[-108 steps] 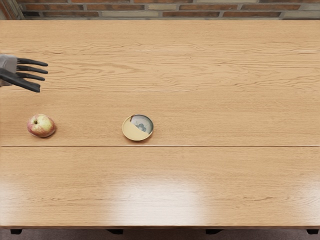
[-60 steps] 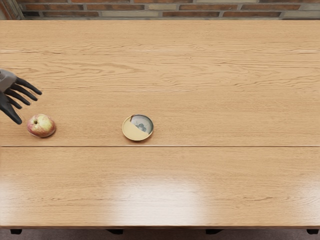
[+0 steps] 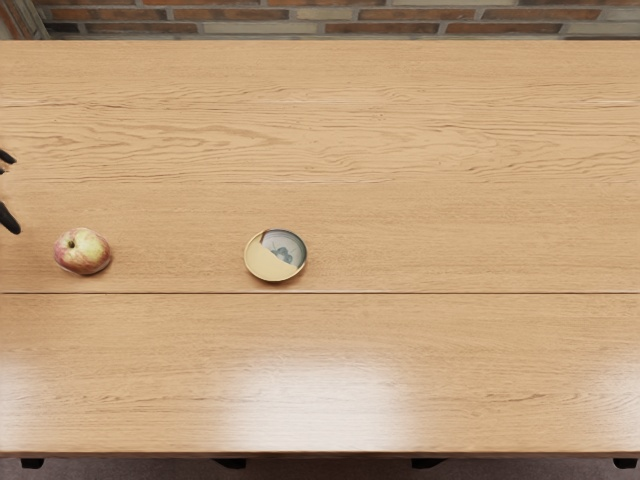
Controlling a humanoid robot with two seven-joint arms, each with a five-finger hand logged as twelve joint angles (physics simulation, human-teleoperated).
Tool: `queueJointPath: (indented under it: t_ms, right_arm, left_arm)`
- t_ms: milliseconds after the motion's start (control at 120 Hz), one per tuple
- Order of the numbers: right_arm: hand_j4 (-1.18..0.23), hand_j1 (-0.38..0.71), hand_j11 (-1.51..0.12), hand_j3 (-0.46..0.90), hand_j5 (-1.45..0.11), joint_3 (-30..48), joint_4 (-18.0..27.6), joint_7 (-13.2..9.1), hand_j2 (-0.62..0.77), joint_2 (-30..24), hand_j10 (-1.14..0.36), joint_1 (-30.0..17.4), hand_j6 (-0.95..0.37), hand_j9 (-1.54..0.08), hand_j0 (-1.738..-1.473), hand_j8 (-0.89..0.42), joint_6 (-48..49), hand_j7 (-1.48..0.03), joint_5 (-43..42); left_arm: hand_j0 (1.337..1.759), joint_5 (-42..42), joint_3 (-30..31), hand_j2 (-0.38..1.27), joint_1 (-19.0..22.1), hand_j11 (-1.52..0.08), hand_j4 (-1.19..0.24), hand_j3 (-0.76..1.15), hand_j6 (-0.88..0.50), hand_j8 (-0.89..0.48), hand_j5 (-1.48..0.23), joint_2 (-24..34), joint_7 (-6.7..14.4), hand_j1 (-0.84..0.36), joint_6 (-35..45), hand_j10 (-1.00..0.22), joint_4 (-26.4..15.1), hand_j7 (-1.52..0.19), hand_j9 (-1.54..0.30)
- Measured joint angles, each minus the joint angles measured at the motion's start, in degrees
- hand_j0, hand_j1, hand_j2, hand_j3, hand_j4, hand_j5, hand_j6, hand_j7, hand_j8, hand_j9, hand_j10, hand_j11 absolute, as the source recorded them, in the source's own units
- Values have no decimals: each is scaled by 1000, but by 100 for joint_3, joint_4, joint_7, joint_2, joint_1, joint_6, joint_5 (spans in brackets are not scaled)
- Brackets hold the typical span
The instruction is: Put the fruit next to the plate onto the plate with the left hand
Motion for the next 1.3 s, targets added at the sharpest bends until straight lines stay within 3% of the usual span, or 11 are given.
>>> queueJointPath:
  t_ms: [175,275,517,808,1300]
  right_arm:
    - [-35,-307,-45,0,-45,1,-4,-1,-7,0,-35,8,-35,-45,-1658,-35,1,-45,0]
    - [-35,-307,-45,0,-45,1,-7,-3,-7,0,-35,20,-35,-45,-1658,-35,1,-45,0]
    - [-35,-308,-45,0,-45,0,-12,-3,-7,0,-35,33,-35,-45,-1658,-35,1,-45,0]
    - [-35,-308,-45,0,-45,1,-18,-3,-7,0,-35,36,-35,-45,-1658,-35,1,-45,0]
    - [-35,-307,-45,0,-45,0,-18,-2,-7,0,-35,37,-35,-45,-1658,-35,1,-45,0]
  left_arm:
    - [1658,-177,518,51,-78,-323,-251,0,-252,-252,-323,-250,1,52,1102,-251,-407,-323,-323]
    - [1658,-287,585,51,-186,-323,-251,0,-251,-251,-323,-343,2,52,1295,-251,-682,-323,-323]
    - [1658,-654,631,51,-101,-323,-250,0,-251,-251,-323,-1290,2,52,1547,-250,-910,-323,-323]
    - [1658,-861,645,51,294,-323,-249,0,-250,-250,-323,-1765,2,52,1860,-249,-660,-323,-323]
    - [1658,-881,646,54,658,-341,-263,0,-264,-264,-341,-2074,2,35,1881,-263,-115,-341,-341]
